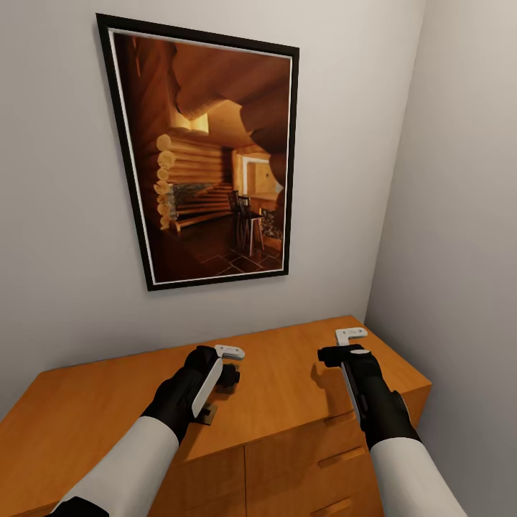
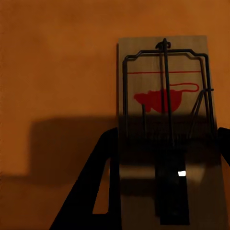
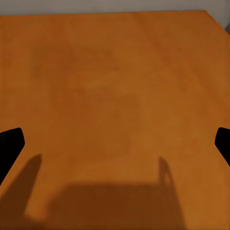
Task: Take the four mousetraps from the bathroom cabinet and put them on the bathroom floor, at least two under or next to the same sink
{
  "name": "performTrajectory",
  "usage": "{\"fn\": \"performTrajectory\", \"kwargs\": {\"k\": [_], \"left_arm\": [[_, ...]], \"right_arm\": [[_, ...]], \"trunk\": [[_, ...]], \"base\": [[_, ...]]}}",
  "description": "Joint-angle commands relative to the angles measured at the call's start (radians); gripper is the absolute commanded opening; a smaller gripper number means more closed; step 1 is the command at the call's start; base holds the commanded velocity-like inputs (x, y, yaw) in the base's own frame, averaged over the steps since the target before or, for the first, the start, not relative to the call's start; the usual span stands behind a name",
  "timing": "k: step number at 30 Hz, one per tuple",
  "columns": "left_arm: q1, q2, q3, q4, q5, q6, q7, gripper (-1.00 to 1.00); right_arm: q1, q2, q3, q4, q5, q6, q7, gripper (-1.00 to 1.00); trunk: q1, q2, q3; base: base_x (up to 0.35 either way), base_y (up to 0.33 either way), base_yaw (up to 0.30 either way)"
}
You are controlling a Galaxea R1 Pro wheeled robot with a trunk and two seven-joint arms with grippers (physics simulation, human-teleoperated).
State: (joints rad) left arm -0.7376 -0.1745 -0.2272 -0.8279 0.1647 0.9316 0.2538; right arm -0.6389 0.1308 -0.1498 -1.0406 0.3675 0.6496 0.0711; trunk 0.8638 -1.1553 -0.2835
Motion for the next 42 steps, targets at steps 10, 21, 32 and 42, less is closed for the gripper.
{"fn": "performTrajectory", "kwargs": {"k": [10,21,32,42], "left_arm": [[0.0,0.0,-0.001,0.011,-0.001,0.006,0.011,-1.0],[0.0,0.0,-0.004,0.01,0.0,0.006,0.011,-1.0],[0.0,0.0,-0.006,0.01,0.001,0.003,0.013,-1.0],[0.0,0.0,-0.007,-0.014,0.002,-0.006,0.013,-1.0]], "right_arm": [[-0.001,0.001,-0.003,-0.002,0.01,0.004,0.007,1.0],[-0.001,0.001,-0.003,-0.002,0.01,0.004,0.008,1.0],[-0.001,0.001,-0.003,-0.001,0.01,0.004,0.009,1.0],[-0.001,0.001,-0.002,-0.001,0.01,0.005,0.009,1.0]], "trunk": [[0.0,-0.001,-0.002],[-0.019,0.034,0.014],[-0.061,0.111,0.049],[-0.099,0.181,0.08]], "base": [[0.0,0.0,0.0],[0.0,0.0,0.0],[0.0,0.0,0.0],[0.0,0.0,0.0]]}}
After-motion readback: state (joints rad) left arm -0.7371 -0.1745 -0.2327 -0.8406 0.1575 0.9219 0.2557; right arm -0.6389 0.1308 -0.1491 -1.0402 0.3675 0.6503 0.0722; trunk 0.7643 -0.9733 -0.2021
